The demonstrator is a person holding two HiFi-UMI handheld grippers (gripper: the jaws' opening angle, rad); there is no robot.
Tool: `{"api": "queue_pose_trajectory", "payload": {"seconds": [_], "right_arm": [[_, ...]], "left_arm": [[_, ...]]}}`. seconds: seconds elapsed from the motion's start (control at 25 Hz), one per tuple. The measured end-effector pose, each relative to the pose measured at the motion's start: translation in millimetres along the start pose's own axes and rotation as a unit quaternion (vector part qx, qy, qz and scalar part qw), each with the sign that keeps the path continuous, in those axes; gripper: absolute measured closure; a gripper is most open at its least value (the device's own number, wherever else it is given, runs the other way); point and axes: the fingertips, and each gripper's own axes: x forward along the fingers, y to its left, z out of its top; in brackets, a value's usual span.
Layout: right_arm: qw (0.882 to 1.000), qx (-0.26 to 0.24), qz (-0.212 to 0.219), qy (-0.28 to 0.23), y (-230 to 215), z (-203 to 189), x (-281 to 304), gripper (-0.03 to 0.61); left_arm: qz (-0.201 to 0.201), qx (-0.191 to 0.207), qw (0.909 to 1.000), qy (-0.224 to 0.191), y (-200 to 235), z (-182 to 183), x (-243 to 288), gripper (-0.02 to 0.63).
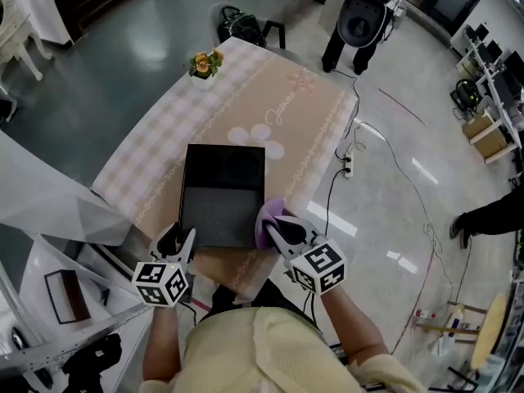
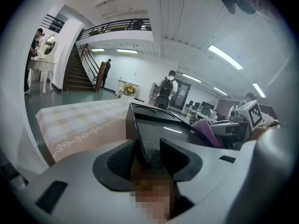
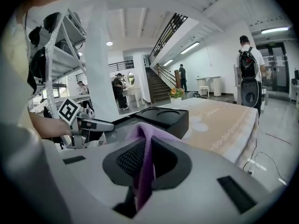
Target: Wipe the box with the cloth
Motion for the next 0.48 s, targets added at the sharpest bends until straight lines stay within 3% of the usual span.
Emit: {"api": "queue_pose_trajectory", "payload": {"seconds": [0.48], "right_arm": [[0.999,0.023,0.035,0.033,22.5,-10.2,-18.4,0.531]], "left_arm": [[-0.005,0.005,1.0000,0.003,-0.4,0.4,0.2,0.439]]}}
